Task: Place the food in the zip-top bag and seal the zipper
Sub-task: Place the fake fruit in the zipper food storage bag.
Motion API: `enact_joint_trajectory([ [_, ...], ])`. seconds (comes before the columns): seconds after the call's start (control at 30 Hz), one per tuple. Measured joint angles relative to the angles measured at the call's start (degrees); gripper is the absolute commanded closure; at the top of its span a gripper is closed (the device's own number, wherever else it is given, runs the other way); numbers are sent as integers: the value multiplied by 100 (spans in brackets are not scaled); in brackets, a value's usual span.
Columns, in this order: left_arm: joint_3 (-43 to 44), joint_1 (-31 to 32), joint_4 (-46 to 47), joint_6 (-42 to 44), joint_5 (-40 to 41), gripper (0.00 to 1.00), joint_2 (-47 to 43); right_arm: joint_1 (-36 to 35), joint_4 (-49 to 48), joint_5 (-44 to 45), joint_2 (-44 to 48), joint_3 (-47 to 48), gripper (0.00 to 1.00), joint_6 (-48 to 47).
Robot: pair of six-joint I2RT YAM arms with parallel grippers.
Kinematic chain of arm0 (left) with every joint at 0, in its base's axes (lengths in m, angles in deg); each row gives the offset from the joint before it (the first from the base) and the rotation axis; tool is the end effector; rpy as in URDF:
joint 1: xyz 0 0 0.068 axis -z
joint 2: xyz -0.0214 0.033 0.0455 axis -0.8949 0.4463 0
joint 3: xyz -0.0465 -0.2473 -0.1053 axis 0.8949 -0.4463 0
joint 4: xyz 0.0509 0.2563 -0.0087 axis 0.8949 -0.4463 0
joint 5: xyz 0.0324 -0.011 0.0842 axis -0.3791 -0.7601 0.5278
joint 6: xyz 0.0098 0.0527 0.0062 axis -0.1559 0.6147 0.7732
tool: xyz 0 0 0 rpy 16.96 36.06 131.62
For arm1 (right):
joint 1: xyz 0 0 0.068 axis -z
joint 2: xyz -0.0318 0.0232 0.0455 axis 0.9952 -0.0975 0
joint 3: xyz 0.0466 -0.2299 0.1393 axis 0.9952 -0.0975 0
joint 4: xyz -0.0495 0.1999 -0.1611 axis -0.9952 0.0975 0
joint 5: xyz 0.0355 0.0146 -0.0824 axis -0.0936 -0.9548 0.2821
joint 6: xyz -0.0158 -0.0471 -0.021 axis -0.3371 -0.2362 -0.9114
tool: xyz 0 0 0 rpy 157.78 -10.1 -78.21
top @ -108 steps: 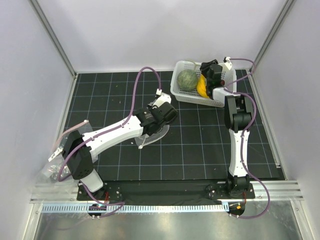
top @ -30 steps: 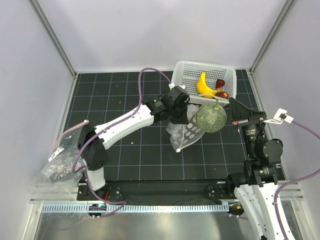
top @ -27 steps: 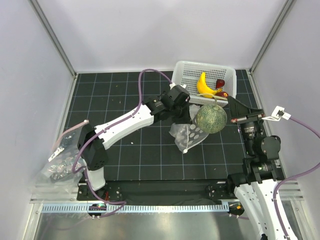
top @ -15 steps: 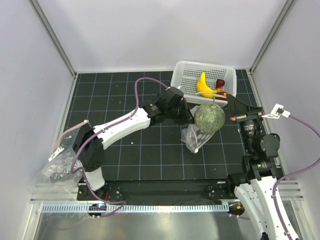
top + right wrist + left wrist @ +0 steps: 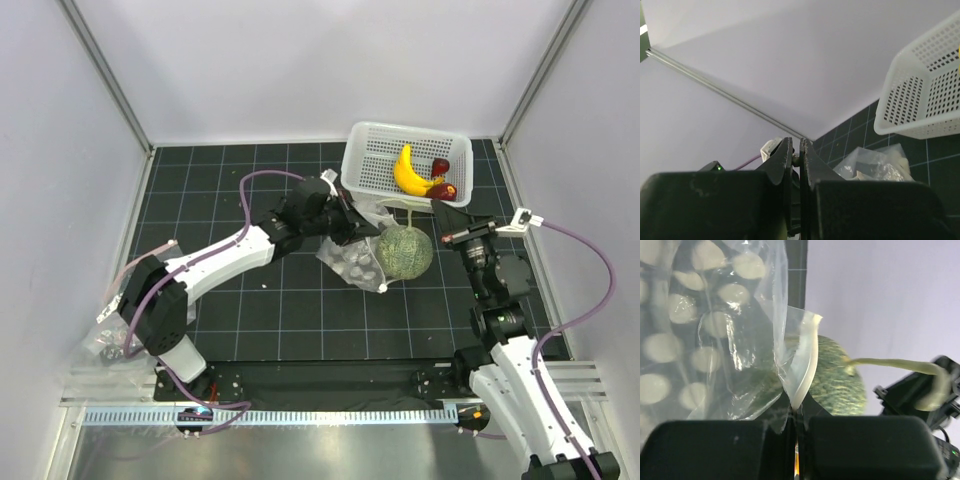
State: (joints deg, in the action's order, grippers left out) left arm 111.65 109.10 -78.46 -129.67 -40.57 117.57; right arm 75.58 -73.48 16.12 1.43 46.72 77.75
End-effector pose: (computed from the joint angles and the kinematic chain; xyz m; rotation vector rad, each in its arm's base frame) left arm 0.2627 -0.2824 0.2943 -0.3878 2.3809 -1.4636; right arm 0.1456 0.0239 0.3131 0.5627 1.2591 1.0369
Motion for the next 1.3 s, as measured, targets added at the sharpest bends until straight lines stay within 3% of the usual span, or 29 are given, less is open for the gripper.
enact_joint_trajectory([
  [0.13,-59,-133,166,-42,-155,100,-96,-426,-39,146,-267,-2,99,-188],
  [0.3,-59,-197,262,-46,-295,99,-114,-1589,-238,798,-619,9,99,-767],
  [0.4,-59,-197,260,-33,-385,100,-114,-1932,-282,1086,-857,74,99,-1051],
  [0.77,-157,-203,260,271,-564,100,-155,-2009,-63,1729,-804,234,99,-1381],
  [1.03,-81,-98,369,251,-901,100,59,-2011,-37,1912,-278,348,99,-1600],
  [1.3,-31,793,1786,-811,-1032,100,678,-2011,468,2011,396,1003,99,-2146],
])
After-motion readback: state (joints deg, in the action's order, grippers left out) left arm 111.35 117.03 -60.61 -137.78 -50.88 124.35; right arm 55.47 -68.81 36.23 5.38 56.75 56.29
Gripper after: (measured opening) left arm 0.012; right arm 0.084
